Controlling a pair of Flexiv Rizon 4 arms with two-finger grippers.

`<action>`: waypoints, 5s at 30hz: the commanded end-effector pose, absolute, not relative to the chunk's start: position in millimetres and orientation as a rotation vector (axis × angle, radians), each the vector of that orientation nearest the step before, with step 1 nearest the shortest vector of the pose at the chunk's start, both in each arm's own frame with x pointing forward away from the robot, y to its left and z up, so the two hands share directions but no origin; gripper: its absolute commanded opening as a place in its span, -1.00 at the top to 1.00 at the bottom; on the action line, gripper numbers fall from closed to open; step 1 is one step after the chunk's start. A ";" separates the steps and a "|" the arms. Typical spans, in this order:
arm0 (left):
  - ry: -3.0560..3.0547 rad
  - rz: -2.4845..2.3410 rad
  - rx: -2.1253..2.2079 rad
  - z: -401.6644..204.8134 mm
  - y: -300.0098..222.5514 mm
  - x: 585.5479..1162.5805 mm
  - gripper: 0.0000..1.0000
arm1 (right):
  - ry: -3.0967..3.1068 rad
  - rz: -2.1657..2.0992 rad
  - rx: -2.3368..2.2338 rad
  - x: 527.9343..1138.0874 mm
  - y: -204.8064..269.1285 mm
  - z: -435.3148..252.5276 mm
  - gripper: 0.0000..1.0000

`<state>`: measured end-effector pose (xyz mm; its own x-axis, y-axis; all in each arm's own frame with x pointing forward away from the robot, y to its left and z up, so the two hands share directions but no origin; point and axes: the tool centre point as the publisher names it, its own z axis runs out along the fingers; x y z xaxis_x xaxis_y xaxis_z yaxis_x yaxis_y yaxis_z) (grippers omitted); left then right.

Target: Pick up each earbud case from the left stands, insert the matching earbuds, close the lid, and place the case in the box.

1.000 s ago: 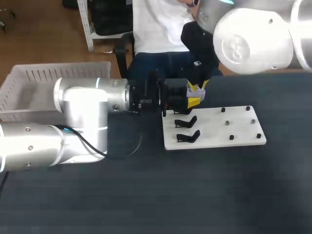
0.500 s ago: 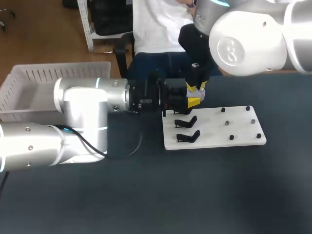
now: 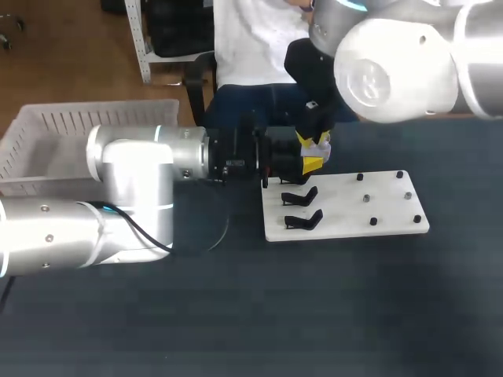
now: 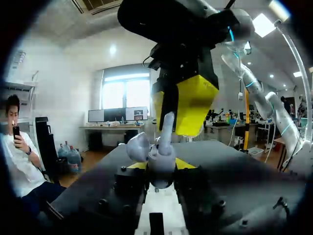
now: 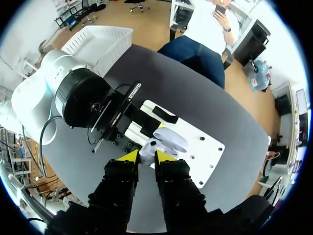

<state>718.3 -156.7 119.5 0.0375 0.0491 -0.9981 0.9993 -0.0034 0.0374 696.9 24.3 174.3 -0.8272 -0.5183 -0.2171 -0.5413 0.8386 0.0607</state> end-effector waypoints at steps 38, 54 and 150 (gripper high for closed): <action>1.214 -1.155 1.259 118.9 -156.9 716.9 1.00 | 2.839 0.160 -0.814 698.4 20.1 168.2 1.00; 1.214 -1.155 1.259 118.9 -156.9 716.9 1.00 | 2.853 0.150 -0.852 699.8 23.4 160.9 1.00; 1.214 -1.155 1.259 118.9 -156.9 716.9 1.00 | 2.806 0.140 -0.540 763.0 -12.4 152.0 0.20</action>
<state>718.4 -156.8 119.4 0.0376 0.0490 -0.9981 0.9993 -0.0033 0.0375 768.4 -9.2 149.1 -0.8918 -0.3527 -0.2833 -0.3788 0.9246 0.0411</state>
